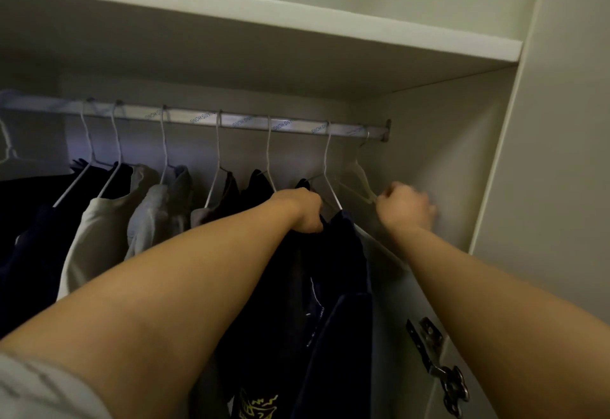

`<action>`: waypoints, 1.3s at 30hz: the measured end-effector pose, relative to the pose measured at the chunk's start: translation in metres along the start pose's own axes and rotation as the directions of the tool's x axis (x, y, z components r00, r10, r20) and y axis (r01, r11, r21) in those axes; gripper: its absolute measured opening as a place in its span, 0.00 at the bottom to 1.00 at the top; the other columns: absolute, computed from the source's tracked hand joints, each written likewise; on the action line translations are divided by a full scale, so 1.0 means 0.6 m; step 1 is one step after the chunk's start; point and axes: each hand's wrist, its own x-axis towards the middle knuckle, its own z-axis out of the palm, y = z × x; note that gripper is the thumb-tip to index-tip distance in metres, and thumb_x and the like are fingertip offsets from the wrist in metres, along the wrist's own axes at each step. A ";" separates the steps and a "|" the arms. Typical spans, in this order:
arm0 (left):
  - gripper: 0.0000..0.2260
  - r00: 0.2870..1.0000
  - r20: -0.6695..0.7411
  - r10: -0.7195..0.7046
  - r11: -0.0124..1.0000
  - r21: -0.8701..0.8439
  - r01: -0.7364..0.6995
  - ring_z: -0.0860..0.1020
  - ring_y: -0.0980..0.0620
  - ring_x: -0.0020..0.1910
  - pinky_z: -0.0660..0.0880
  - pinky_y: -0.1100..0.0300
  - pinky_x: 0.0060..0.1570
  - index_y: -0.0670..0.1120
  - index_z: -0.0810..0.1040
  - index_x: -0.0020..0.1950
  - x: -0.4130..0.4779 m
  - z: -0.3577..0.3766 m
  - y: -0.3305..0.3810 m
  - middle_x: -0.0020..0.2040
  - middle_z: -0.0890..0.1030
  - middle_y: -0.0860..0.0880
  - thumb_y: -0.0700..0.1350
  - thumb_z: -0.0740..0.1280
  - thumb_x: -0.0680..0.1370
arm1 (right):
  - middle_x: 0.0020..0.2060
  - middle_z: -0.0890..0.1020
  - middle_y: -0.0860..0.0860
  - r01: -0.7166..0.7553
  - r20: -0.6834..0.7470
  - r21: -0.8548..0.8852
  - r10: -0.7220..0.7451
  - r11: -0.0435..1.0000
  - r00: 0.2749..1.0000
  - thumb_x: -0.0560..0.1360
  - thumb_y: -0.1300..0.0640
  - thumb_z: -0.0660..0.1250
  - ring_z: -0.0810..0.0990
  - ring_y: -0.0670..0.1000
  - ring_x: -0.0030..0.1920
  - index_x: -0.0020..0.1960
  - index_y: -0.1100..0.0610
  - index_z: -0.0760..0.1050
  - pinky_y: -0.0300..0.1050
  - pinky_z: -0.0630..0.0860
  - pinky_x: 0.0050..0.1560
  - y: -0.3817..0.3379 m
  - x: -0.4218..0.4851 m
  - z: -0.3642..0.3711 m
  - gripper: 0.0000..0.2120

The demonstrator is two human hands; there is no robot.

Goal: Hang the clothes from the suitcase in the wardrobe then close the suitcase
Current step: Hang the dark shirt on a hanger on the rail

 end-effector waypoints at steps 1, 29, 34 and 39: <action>0.16 1.000 -0.006 -0.014 1.000 -0.012 0.014 0.75 0.42 0.57 0.73 0.51 0.53 0.44 0.74 0.62 0.001 0.001 0.000 0.60 0.75 0.44 0.51 0.61 0.78 | 0.62 0.74 0.59 0.008 0.003 -0.049 -0.008 0.999 1.000 0.79 0.53 0.58 0.69 0.60 0.65 0.63 0.57 0.73 0.50 0.66 0.63 0.005 0.002 0.000 0.16; 0.10 0.948 -0.297 -0.117 0.915 -0.404 -0.014 0.76 0.44 0.55 0.73 0.56 0.48 0.45 0.75 0.58 -0.004 0.019 -0.051 0.58 0.78 0.44 0.43 0.60 0.78 | 0.68 0.68 0.62 -0.235 0.199 0.199 0.196 0.951 0.960 0.77 0.54 0.61 0.67 0.62 0.68 0.69 0.61 0.64 0.51 0.65 0.66 -0.048 -0.001 0.025 0.23; 0.09 0.916 -0.351 -0.193 0.892 -0.451 0.015 0.76 0.44 0.53 0.70 0.58 0.44 0.45 0.75 0.57 -0.065 0.012 -0.055 0.56 0.78 0.44 0.42 0.59 0.78 | 0.67 0.68 0.60 -0.121 0.093 0.253 0.100 0.960 0.991 0.78 0.55 0.58 0.65 0.61 0.68 0.68 0.58 0.67 0.50 0.63 0.66 -0.084 -0.052 -0.016 0.19; 0.09 0.876 -0.350 -0.331 0.861 -0.492 0.128 0.76 0.43 0.52 0.72 0.55 0.44 0.45 0.75 0.56 -0.173 0.038 -0.064 0.55 0.78 0.43 0.42 0.60 0.78 | 0.64 0.72 0.58 0.038 0.121 0.388 -0.092 0.921 0.988 0.78 0.57 0.58 0.69 0.60 0.65 0.62 0.56 0.73 0.51 0.67 0.64 -0.136 -0.152 -0.016 0.14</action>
